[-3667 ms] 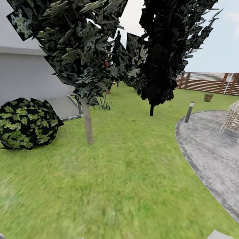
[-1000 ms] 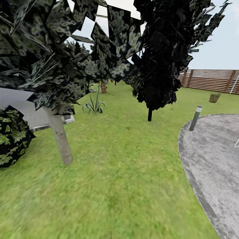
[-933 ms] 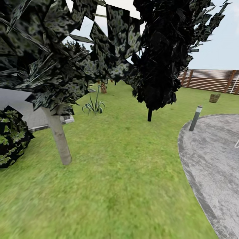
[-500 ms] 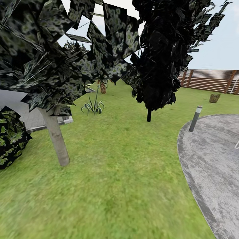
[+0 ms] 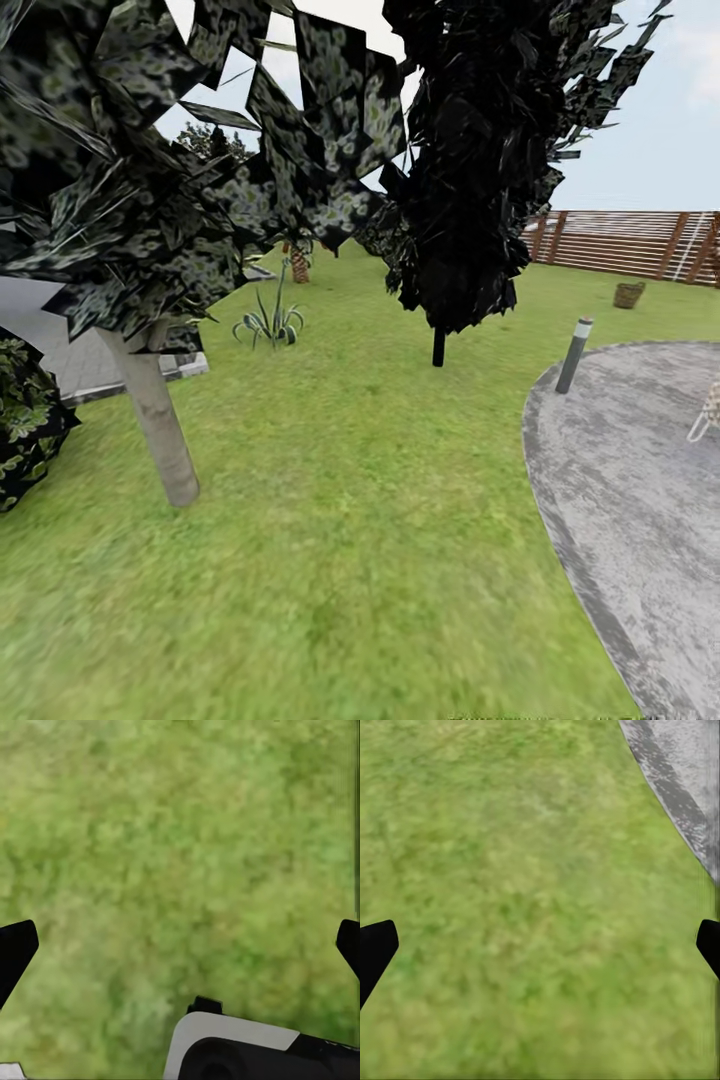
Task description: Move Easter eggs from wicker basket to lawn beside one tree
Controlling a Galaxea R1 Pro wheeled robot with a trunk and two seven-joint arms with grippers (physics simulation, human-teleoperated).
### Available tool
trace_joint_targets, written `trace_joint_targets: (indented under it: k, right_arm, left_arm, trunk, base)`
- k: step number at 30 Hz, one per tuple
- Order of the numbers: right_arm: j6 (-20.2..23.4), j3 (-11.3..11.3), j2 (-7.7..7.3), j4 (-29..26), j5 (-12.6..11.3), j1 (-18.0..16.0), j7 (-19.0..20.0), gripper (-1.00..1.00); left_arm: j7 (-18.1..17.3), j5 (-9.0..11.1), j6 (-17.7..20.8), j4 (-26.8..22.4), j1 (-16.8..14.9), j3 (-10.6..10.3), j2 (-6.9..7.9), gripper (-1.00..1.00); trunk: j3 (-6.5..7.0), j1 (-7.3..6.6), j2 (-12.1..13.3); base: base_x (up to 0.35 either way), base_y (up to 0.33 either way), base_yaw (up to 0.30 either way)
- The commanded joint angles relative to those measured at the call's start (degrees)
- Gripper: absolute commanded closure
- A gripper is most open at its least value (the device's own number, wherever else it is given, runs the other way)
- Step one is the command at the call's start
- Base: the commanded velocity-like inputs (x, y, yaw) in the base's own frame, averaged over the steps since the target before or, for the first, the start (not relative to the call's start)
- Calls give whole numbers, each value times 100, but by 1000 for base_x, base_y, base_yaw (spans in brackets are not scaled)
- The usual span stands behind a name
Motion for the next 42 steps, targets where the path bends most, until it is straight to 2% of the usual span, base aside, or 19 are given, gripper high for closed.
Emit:
trace_joint_targets:
  k: [1,42]
  right_arm:
    - [-19,1,-1,4,-12,-6,-6,-100]
    - [-21,16,-18,10,9,-6,-9,-100]
  left_arm:
    - [-4,-22,-16,3,-4,38,-2,-100]
    - [-21,-38,17,3,-4,5,-22,-100]
  trunk:
    - [-9,4,-13]
    - [25,4,-13]
  base:
    - [0,0,-241]
    - [0,0,-293]
